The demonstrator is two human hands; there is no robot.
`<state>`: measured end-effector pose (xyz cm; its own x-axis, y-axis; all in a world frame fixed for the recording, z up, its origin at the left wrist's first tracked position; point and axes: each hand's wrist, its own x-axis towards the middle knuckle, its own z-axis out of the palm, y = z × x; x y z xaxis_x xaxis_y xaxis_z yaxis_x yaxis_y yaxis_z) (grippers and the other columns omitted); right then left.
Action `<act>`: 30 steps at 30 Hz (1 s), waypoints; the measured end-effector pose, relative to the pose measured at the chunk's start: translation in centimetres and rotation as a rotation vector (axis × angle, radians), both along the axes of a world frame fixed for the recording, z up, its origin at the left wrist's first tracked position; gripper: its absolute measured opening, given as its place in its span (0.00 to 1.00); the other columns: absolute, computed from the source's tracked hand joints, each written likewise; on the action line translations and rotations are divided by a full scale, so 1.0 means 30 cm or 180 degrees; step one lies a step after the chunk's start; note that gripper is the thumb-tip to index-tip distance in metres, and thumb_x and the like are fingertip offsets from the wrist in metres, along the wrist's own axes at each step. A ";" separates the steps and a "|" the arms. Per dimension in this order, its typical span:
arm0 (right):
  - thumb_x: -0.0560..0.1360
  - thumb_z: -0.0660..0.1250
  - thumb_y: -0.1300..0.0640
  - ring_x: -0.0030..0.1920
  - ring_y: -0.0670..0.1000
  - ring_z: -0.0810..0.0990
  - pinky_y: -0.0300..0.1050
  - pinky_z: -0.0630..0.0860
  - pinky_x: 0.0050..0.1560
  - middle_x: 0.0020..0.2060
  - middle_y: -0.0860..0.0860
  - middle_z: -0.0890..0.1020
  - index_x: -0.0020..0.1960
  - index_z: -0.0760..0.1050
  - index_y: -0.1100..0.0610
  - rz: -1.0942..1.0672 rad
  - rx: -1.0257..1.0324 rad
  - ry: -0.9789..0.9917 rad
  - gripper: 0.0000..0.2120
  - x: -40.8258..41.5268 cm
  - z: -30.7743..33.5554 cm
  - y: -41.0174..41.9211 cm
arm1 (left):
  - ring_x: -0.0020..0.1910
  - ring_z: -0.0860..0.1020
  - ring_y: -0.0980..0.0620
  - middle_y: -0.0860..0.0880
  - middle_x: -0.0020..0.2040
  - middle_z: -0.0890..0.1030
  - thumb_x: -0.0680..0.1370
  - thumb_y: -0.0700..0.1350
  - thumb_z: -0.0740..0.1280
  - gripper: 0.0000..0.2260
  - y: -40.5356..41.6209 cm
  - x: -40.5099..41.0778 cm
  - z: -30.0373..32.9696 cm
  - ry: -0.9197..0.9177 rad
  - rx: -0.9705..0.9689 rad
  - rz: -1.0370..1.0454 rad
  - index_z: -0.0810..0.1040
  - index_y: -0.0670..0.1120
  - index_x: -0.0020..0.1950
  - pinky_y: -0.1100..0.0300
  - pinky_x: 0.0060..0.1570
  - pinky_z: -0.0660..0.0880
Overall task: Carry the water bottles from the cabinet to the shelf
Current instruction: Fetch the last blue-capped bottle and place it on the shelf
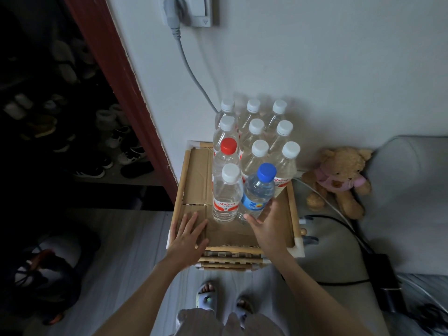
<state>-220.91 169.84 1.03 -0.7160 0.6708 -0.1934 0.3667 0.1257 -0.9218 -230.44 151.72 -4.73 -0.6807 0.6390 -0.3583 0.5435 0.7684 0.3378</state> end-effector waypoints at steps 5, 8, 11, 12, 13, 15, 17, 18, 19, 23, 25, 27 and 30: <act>0.70 0.71 0.60 0.63 0.49 0.73 0.48 0.71 0.64 0.61 0.45 0.71 0.70 0.57 0.55 0.0244 -0.0319 -0.0088 0.34 0.011 -0.010 0.018 | 0.73 0.54 0.45 0.49 0.72 0.64 0.75 0.56 0.63 0.27 0.080 0.032 0.065 -0.0573 0.1213 0.1261 0.59 0.52 0.72 0.47 0.72 0.49; 0.73 0.67 0.61 0.67 0.50 0.69 0.34 0.67 0.61 0.65 0.48 0.69 0.72 0.55 0.57 0.0439 -0.0447 -0.0232 0.32 0.016 -0.014 0.021 | 0.72 0.60 0.43 0.51 0.68 0.70 0.72 0.62 0.63 0.32 0.138 0.045 0.102 -0.0980 0.1419 0.1421 0.57 0.55 0.72 0.43 0.72 0.51; 0.73 0.67 0.64 0.66 0.48 0.69 0.17 0.65 0.47 0.67 0.53 0.69 0.71 0.56 0.60 0.0357 -0.0368 -0.0211 0.30 0.011 -0.021 0.026 | 0.62 0.74 0.47 0.51 0.62 0.77 0.64 0.72 0.60 0.36 0.163 0.038 0.096 -0.1161 0.1729 0.1491 0.61 0.59 0.69 0.41 0.66 0.64; 0.73 0.67 0.64 0.65 0.48 0.69 0.15 0.65 0.45 0.67 0.54 0.70 0.70 0.57 0.60 0.0330 -0.0331 -0.0206 0.30 0.009 -0.023 0.028 | 0.61 0.75 0.46 0.51 0.61 0.78 0.65 0.72 0.60 0.35 0.166 0.037 0.096 -0.1186 0.1727 0.1530 0.61 0.59 0.68 0.42 0.65 0.66; 0.73 0.67 0.64 0.65 0.48 0.69 0.16 0.65 0.44 0.67 0.54 0.70 0.70 0.58 0.60 0.0310 -0.0309 -0.0202 0.30 0.007 -0.022 0.028 | 0.60 0.75 0.46 0.51 0.60 0.79 0.66 0.71 0.61 0.33 0.166 0.036 0.093 -0.1202 0.1678 0.1533 0.62 0.60 0.67 0.41 0.65 0.66; 0.73 0.67 0.62 0.64 0.44 0.69 0.18 0.65 0.45 0.67 0.52 0.70 0.70 0.57 0.59 0.0309 -0.0277 -0.0211 0.30 0.007 -0.022 0.026 | 0.59 0.76 0.45 0.51 0.58 0.80 0.71 0.64 0.63 0.27 0.172 0.035 0.108 -0.1126 0.1606 0.1534 0.62 0.60 0.67 0.40 0.65 0.65; 0.73 0.68 0.62 0.62 0.41 0.68 0.19 0.65 0.45 0.67 0.50 0.70 0.70 0.58 0.57 0.0310 -0.0239 -0.0211 0.30 0.007 -0.023 0.023 | 0.56 0.77 0.44 0.50 0.58 0.80 0.74 0.57 0.63 0.23 0.178 0.035 0.111 -0.1056 0.1521 0.1465 0.62 0.58 0.67 0.41 0.63 0.66; 0.73 0.68 0.62 0.62 0.41 0.68 0.19 0.65 0.44 0.66 0.50 0.70 0.70 0.58 0.56 0.0287 -0.0230 -0.0199 0.30 0.006 -0.024 0.022 | 0.56 0.77 0.43 0.50 0.58 0.79 0.74 0.57 0.63 0.23 0.178 0.036 0.110 -0.1056 0.1508 0.1462 0.62 0.58 0.67 0.42 0.62 0.68; 0.72 0.68 0.62 0.61 0.40 0.68 0.19 0.66 0.43 0.66 0.50 0.71 0.70 0.58 0.56 0.0256 -0.0230 -0.0187 0.30 0.004 -0.023 0.021 | 0.56 0.77 0.43 0.49 0.58 0.79 0.73 0.60 0.62 0.24 0.177 0.034 0.111 -0.1091 0.1554 0.1495 0.63 0.58 0.67 0.42 0.61 0.69; 0.72 0.69 0.62 0.59 0.39 0.66 0.25 0.64 0.52 0.67 0.50 0.70 0.70 0.58 0.55 0.0206 -0.0314 -0.0136 0.32 -0.004 -0.011 0.022 | 0.58 0.75 0.42 0.52 0.55 0.81 0.62 0.75 0.56 0.34 0.168 0.035 0.092 -0.1226 0.1682 0.1534 0.61 0.63 0.64 0.39 0.62 0.68; 0.71 0.69 0.62 0.59 0.39 0.66 0.30 0.64 0.54 0.68 0.50 0.70 0.71 0.57 0.55 0.0218 -0.0360 -0.0122 0.32 -0.004 -0.006 0.023 | 0.58 0.75 0.44 0.53 0.55 0.81 0.62 0.76 0.57 0.34 0.171 0.034 0.097 -0.1238 0.1685 0.1573 0.62 0.63 0.64 0.38 0.62 0.67; 0.71 0.69 0.62 0.59 0.38 0.65 0.26 0.64 0.52 0.68 0.50 0.69 0.71 0.57 0.55 0.0241 -0.0378 -0.0125 0.33 -0.003 -0.002 0.023 | 0.58 0.76 0.46 0.54 0.55 0.81 0.63 0.74 0.58 0.33 0.171 0.032 0.098 -0.1239 0.1715 0.1574 0.62 0.62 0.64 0.39 0.63 0.66; 0.72 0.69 0.63 0.59 0.39 0.65 0.22 0.64 0.48 0.69 0.50 0.67 0.71 0.56 0.55 0.0244 -0.0422 -0.0101 0.34 -0.004 0.002 0.019 | 0.58 0.76 0.47 0.53 0.55 0.81 0.65 0.72 0.59 0.31 0.168 0.032 0.097 -0.1248 0.1732 0.1575 0.62 0.62 0.64 0.39 0.64 0.65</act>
<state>-221.05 170.41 1.11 -0.7562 0.5815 -0.3001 0.3901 0.0324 -0.9202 -229.48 156.76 -1.81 -0.8186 0.4512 -0.3555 -0.0485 0.5624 0.8254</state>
